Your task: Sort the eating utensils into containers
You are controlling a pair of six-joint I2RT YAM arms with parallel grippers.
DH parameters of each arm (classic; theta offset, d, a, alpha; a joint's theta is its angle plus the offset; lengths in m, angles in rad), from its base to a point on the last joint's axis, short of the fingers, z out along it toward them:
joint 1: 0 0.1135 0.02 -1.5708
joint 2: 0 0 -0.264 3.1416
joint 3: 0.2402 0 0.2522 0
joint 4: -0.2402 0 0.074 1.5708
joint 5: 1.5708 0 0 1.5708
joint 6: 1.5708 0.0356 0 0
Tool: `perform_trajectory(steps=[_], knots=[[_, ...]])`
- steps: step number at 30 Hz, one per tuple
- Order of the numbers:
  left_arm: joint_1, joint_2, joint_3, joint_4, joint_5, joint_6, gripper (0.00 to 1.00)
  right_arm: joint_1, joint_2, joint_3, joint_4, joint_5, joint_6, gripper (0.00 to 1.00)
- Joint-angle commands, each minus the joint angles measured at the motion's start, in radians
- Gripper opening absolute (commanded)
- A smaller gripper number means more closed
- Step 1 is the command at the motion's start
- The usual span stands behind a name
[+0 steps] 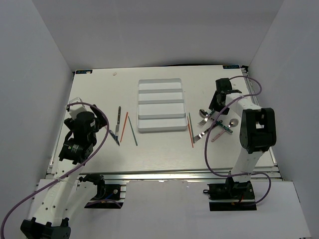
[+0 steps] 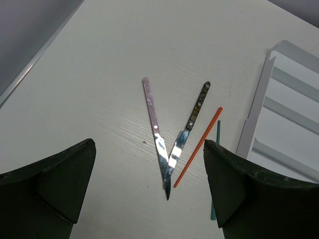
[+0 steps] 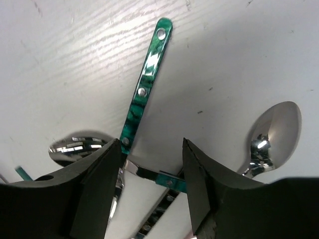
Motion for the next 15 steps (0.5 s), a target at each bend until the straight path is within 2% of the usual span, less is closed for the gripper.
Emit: perform_trajectory(steps=[1,6,11,15], knots=[[-0.005,-0.009,-0.002,-0.001,-0.018,-0.002,0.98,0.004,0.045,0.071,0.032,0.084,0.177,0.57],[-0.005,0.014,-0.002,0.003,-0.006,0.001,0.98,0.004,0.117,0.154,0.012,0.130,0.195,0.54],[-0.005,0.035,0.001,-0.003,-0.004,0.001,0.98,0.004,0.161,0.163,-0.022,0.162,0.211,0.52],[-0.005,0.042,0.001,-0.004,-0.004,0.001,0.98,0.005,0.209,0.154,-0.014,0.138,0.214,0.41]])
